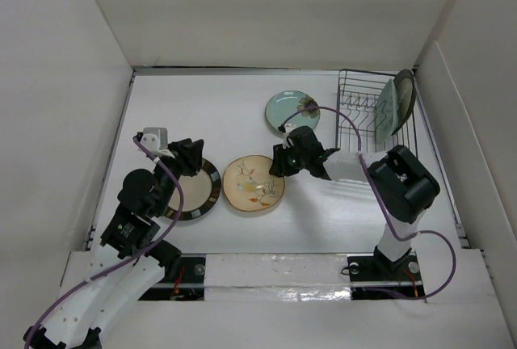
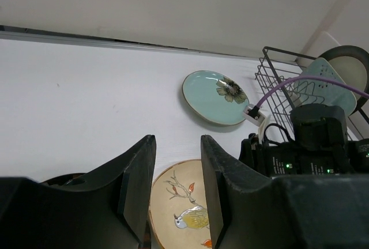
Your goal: Load the plates into the dish rack
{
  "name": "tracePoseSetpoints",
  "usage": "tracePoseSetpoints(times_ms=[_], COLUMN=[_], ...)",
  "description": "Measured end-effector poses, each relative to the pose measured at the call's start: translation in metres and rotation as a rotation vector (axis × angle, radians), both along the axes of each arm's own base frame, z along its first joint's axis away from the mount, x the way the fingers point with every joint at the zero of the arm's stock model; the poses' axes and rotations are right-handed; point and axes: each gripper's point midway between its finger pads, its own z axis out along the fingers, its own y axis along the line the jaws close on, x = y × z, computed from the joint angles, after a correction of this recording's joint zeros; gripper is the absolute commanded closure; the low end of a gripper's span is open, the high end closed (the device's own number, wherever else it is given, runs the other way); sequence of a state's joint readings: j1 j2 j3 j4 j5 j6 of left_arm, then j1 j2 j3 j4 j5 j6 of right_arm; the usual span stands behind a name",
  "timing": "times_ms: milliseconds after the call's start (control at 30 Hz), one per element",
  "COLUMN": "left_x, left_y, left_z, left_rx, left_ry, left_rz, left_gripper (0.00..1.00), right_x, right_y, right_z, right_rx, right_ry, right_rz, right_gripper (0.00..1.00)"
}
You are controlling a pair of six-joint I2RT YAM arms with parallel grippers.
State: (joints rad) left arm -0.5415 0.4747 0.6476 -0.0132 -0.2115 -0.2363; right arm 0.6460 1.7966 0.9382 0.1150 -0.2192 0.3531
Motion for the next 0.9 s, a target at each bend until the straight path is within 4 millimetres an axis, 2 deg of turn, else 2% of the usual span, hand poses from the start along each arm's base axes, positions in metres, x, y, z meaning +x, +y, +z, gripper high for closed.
tracePoseSetpoints(times_ms=[167,267,400,533,600,667,767,833,900], left_x=[0.0,0.001,0.001,0.001,0.001,0.001,0.0,-0.001,-0.002], left_y=[0.002,0.002,0.003,0.003,0.003,0.003,0.002,0.002,0.001], left_z=[0.0,0.0,0.0,0.0,0.0,0.0,0.001,0.002,0.003], left_rx=[0.003,0.004,0.007,0.009,0.009,0.009,0.008,0.006,0.003], left_ry=[-0.002,-0.003,-0.003,-0.004,-0.004,-0.004,-0.006,-0.01,-0.014], left_rz=[0.009,0.011,0.014,0.014,0.014,0.013,0.01,0.006,0.0], left_gripper=[0.65,0.65,0.65,0.65,0.65,0.64,0.64,0.64,0.63], right_x=[0.003,0.002,0.0,-0.007,-0.011,-0.012,-0.009,-0.006,0.001], right_y=[0.001,0.0,-0.002,-0.013,-0.019,-0.024,-0.032,-0.039,-0.049], right_z=[-0.003,-0.004,-0.004,0.008,0.027,0.054,0.099,0.115,0.141], right_rx=[0.06,0.095,0.11,0.101,0.105,0.122,0.154,0.165,0.195], right_ry=[0.039,0.072,0.079,0.068,0.038,-0.015,-0.126,-0.165,-0.218], right_rz=[0.007,0.002,-0.004,-0.03,-0.045,-0.061,-0.088,-0.113,-0.157], right_gripper=[0.8,1.0,1.0,1.0,1.0,1.0,1.0,1.0,1.0])
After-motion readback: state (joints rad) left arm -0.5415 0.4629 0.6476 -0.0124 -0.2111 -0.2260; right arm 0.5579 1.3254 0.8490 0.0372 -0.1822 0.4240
